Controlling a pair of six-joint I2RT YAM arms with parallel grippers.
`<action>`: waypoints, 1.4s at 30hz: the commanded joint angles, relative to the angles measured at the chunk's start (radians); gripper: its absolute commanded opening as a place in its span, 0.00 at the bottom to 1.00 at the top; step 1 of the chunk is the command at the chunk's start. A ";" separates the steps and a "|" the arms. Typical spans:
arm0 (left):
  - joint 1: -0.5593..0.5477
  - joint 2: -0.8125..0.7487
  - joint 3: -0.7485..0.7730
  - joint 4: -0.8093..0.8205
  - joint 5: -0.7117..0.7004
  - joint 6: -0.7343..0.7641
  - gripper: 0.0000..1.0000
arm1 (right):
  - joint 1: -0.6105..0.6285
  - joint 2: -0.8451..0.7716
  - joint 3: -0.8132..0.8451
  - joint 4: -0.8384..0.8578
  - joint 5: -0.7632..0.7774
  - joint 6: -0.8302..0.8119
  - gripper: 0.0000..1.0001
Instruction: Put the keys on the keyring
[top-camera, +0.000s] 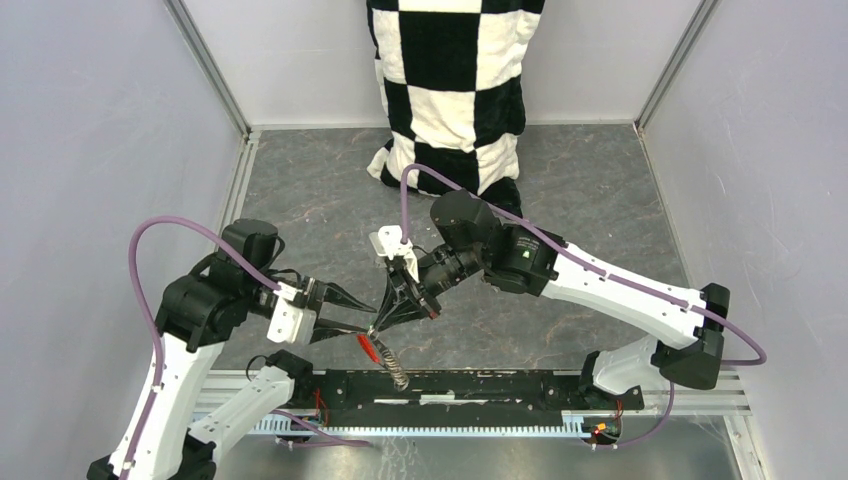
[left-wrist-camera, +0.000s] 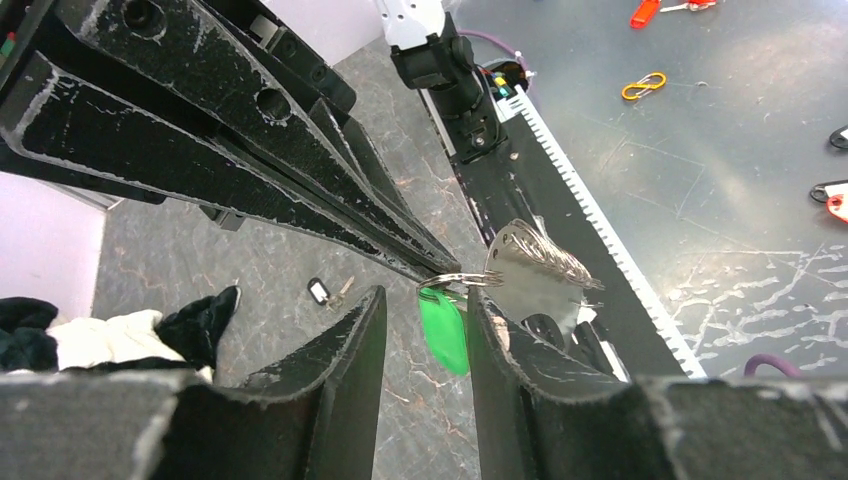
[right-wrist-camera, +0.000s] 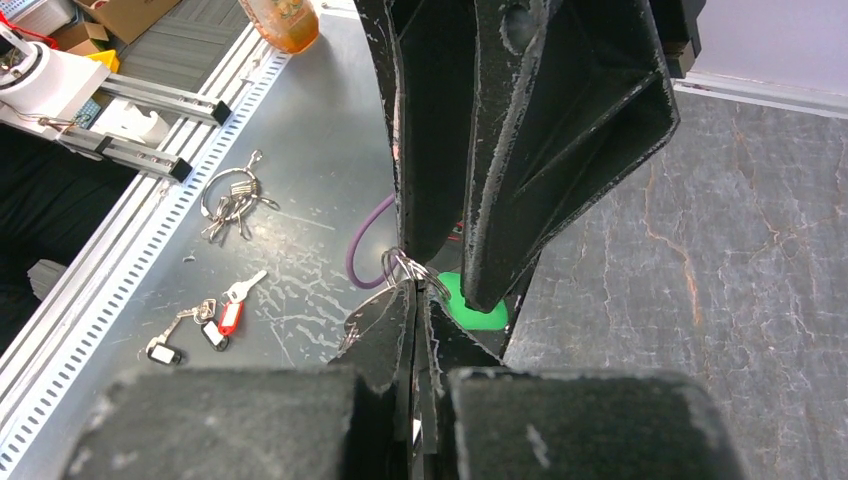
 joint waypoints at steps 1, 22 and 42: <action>-0.005 0.011 0.027 -0.023 0.052 0.066 0.41 | 0.002 0.008 0.050 0.027 0.005 0.004 0.00; -0.008 -0.019 0.013 -0.045 -0.036 0.113 0.07 | -0.032 -0.035 0.021 0.006 0.091 0.003 0.01; -0.007 -0.130 -0.077 0.165 -0.071 -0.052 0.02 | -0.044 -0.087 -0.055 0.130 0.201 0.108 0.01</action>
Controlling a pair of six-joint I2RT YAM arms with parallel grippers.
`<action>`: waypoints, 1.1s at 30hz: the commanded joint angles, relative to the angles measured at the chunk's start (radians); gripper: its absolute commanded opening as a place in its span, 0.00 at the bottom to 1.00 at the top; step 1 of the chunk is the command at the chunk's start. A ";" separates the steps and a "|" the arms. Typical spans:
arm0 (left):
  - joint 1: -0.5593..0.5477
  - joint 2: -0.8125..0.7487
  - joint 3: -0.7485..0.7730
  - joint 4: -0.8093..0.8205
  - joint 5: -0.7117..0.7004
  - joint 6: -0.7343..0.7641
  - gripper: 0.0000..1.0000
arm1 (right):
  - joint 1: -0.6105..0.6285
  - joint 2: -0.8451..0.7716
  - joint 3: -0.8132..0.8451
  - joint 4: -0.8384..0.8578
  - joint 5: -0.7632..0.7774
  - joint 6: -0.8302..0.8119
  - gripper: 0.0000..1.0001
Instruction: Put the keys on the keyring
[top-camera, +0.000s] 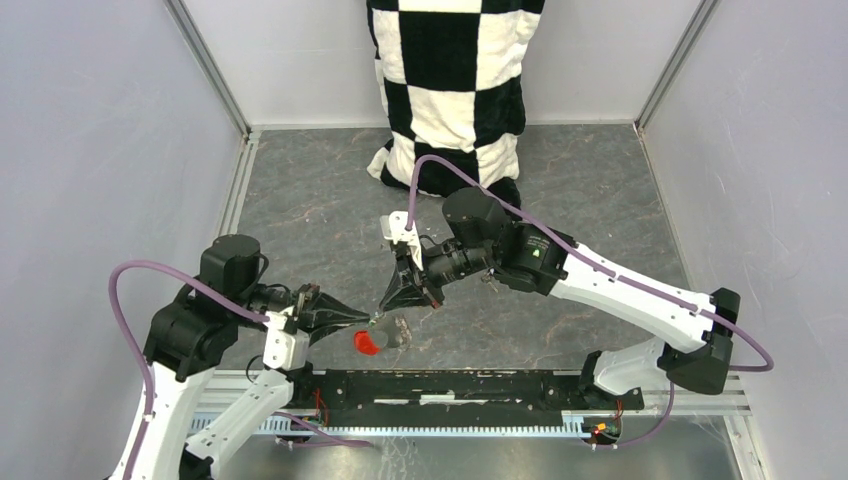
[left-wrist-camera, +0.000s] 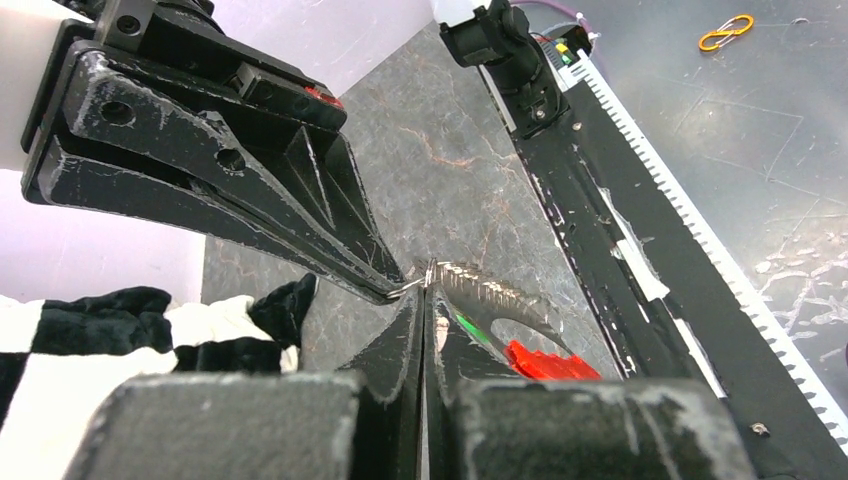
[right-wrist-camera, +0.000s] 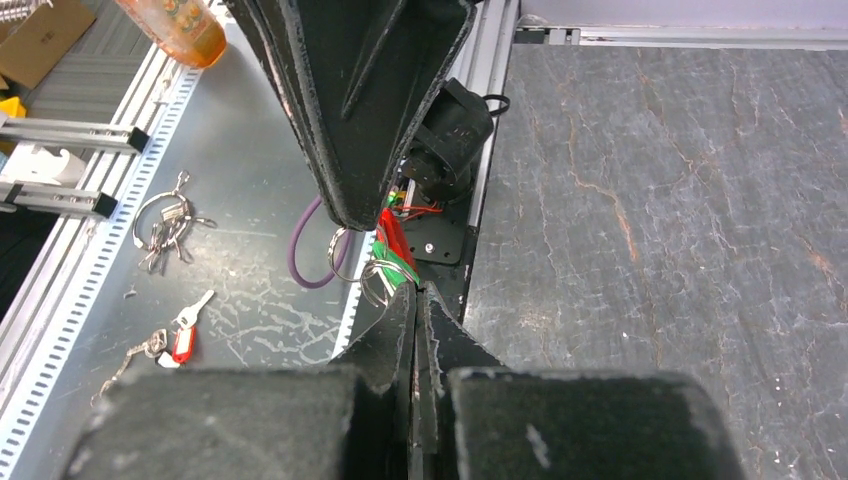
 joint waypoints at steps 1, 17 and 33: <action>-0.005 -0.013 -0.025 0.034 0.001 -0.030 0.02 | -0.007 -0.059 -0.037 0.164 0.059 0.091 0.01; -0.006 -0.058 -0.074 -0.011 -0.107 0.039 0.32 | -0.007 -0.171 -0.217 0.421 0.211 0.254 0.01; -0.005 -0.058 -0.085 0.576 -0.232 -1.026 0.46 | 0.009 -0.280 -0.421 0.679 0.387 0.331 0.01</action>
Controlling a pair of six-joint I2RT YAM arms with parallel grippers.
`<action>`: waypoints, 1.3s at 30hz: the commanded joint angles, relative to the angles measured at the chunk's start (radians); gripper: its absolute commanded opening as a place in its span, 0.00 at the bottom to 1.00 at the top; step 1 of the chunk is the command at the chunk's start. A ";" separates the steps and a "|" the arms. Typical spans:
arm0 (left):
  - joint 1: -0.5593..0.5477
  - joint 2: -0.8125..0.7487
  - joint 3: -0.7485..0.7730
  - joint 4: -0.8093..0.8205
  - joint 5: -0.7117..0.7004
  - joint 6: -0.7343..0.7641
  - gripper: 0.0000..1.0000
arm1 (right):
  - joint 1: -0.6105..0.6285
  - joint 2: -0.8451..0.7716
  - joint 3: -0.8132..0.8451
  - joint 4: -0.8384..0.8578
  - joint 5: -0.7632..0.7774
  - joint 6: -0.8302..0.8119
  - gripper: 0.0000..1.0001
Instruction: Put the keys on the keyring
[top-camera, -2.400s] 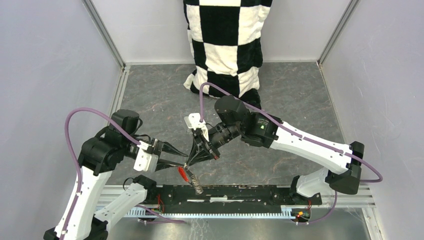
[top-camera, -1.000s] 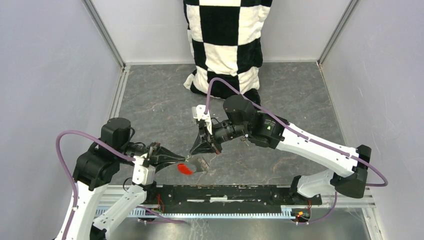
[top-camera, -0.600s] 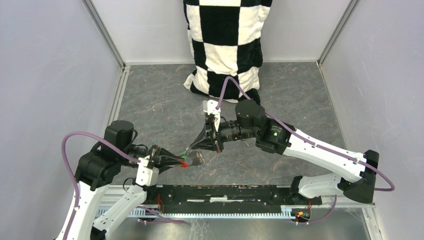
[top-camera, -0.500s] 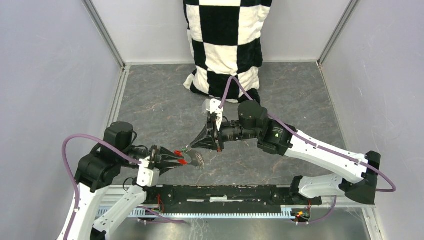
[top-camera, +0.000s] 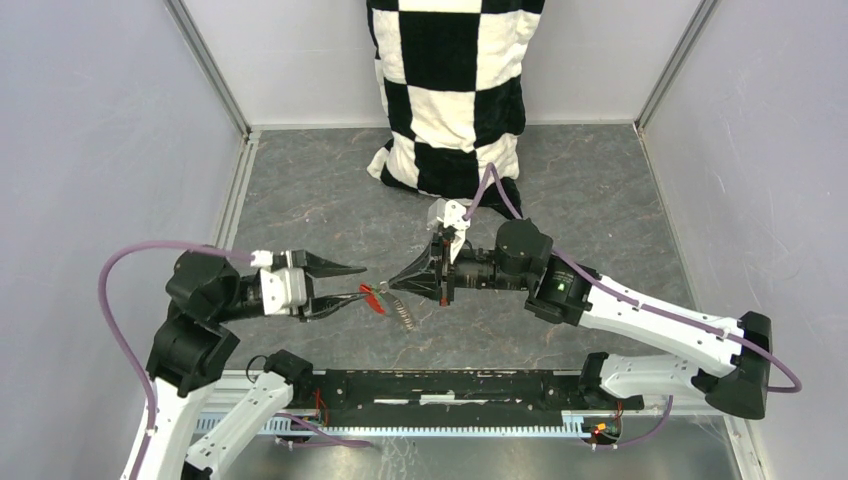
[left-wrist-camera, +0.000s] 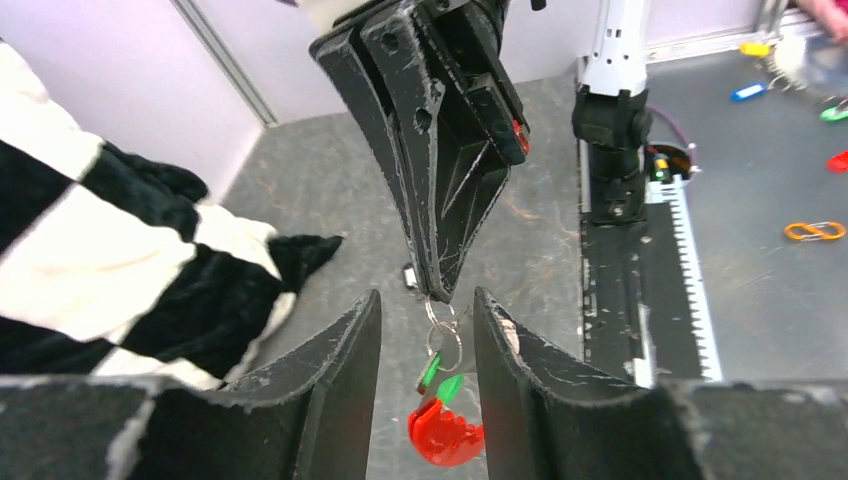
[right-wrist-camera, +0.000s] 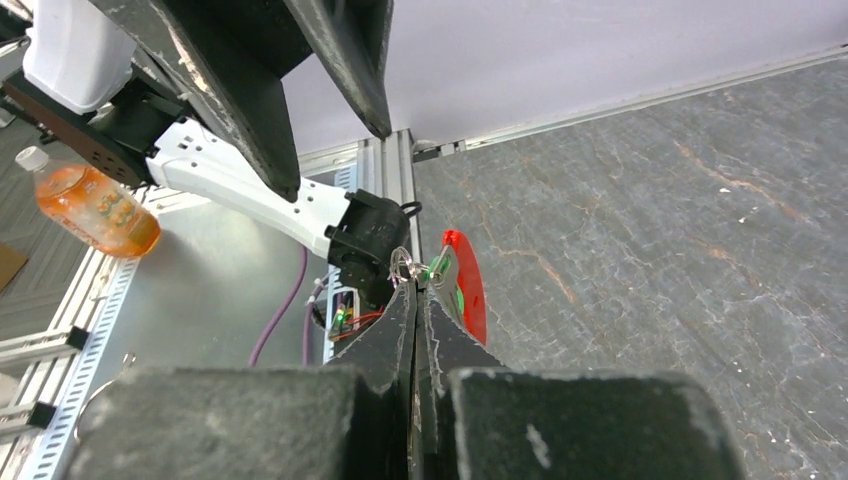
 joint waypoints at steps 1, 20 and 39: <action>-0.004 0.070 0.025 -0.008 0.030 -0.227 0.46 | 0.018 -0.055 -0.034 0.169 0.095 0.023 0.01; -0.005 0.075 -0.030 0.007 0.010 -0.237 0.34 | 0.081 -0.055 -0.108 0.294 0.238 0.022 0.01; -0.005 0.081 -0.044 0.020 -0.067 -0.225 0.46 | 0.107 -0.035 -0.093 0.279 0.252 -0.005 0.01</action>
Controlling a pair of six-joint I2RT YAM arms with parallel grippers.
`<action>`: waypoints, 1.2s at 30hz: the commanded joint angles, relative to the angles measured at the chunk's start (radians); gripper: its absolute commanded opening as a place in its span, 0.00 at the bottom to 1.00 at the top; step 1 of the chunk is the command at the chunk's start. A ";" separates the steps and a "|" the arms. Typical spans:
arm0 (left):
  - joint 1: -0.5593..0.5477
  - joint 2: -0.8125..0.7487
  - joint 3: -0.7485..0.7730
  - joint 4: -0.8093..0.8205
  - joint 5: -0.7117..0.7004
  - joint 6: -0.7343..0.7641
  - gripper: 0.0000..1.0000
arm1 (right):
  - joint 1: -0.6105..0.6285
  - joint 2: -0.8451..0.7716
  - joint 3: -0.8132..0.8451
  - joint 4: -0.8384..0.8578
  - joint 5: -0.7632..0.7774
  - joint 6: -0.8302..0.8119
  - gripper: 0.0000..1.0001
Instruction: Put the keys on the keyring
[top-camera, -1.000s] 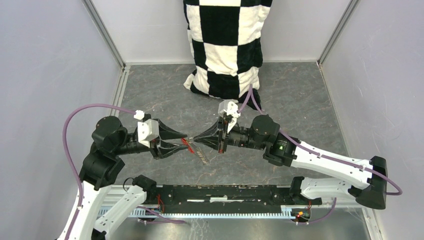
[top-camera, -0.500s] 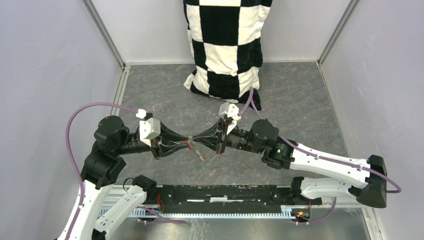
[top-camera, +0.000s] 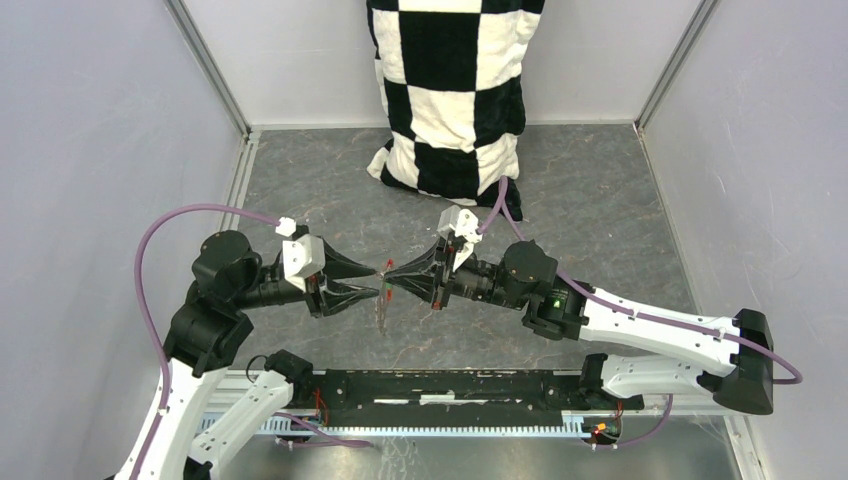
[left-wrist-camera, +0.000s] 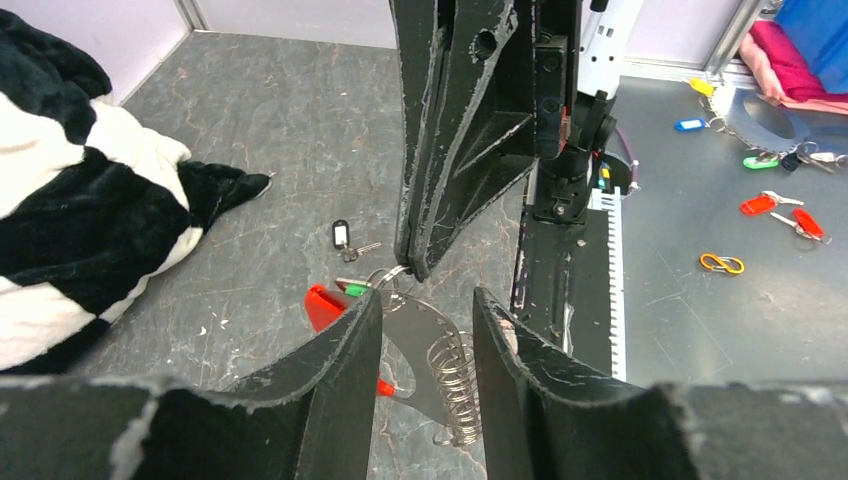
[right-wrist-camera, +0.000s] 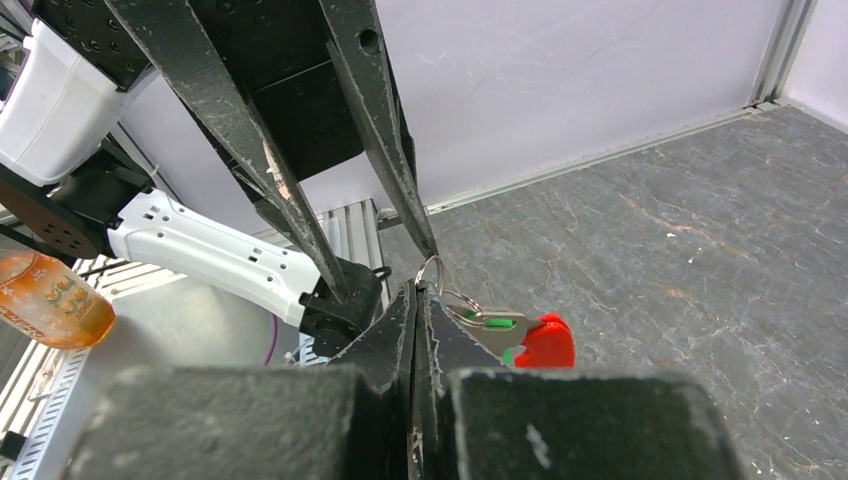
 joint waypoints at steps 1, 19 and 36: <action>-0.003 0.003 0.002 0.034 -0.055 0.013 0.47 | 0.009 -0.003 0.027 0.035 0.013 -0.021 0.01; -0.002 0.122 0.101 -0.343 0.064 0.564 0.47 | 0.009 -0.006 0.065 -0.031 -0.033 -0.044 0.01; -0.002 0.083 0.058 -0.224 0.139 0.504 0.34 | 0.008 0.028 0.102 -0.050 -0.080 -0.044 0.00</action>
